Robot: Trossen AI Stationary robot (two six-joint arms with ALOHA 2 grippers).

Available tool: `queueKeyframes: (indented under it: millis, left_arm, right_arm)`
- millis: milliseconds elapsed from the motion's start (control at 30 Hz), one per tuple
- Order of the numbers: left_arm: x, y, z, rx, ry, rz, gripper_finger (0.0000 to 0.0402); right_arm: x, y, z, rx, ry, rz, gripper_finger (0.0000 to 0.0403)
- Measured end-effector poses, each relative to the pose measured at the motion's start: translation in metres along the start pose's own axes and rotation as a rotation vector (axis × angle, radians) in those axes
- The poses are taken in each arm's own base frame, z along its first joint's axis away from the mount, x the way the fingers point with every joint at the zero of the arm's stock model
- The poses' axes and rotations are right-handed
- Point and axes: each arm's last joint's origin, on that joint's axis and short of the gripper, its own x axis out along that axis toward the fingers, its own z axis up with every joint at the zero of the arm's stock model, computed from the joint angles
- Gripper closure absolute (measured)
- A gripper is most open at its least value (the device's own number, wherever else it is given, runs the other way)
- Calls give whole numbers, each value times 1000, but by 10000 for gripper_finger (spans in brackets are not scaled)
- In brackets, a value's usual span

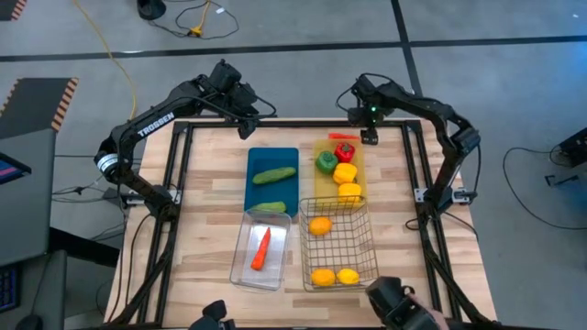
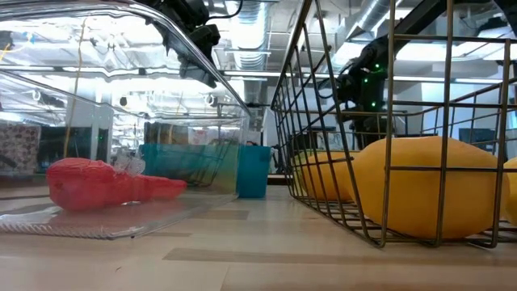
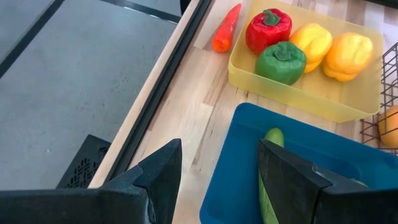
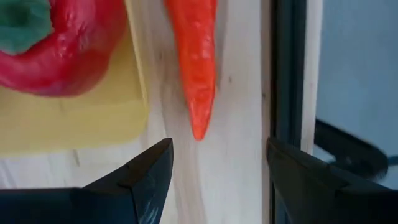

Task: Sort produce into baskets
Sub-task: Put the carrot into the transparent basket

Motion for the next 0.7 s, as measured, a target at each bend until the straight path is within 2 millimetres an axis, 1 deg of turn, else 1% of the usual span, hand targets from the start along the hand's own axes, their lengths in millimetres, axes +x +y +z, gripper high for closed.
queueKeyframes:
  millis: [67, 133, 167, 267, 600, 700]
  left_arm:
    - [0, 0, 0, 0, 1, 0, 207]
    - [0, 0, 0, 0, 1, 0, 207]
    - [0, 0, 0, 0, 0, 0, 207]
    - [0, 0, 0, 0, 1, 0, 207]
    - [0, 0, 0, 0, 1, 0, 207]
    - [0, 0, 0, 0, 1, 0, 207]
  right_arm:
    - [8, 1, 3, -24, 15, 18, 117]
    - [22, 3, 7, -36, 48, 43, 117]
    - [26, 2, 8, -30, 66, 27, 117]
    - [24, 0, 12, -44, 65, -35, 117]
    - [24, 3, 12, -69, 59, 4, 117]
    - [24, 6, 15, -58, 47, 13, 117]
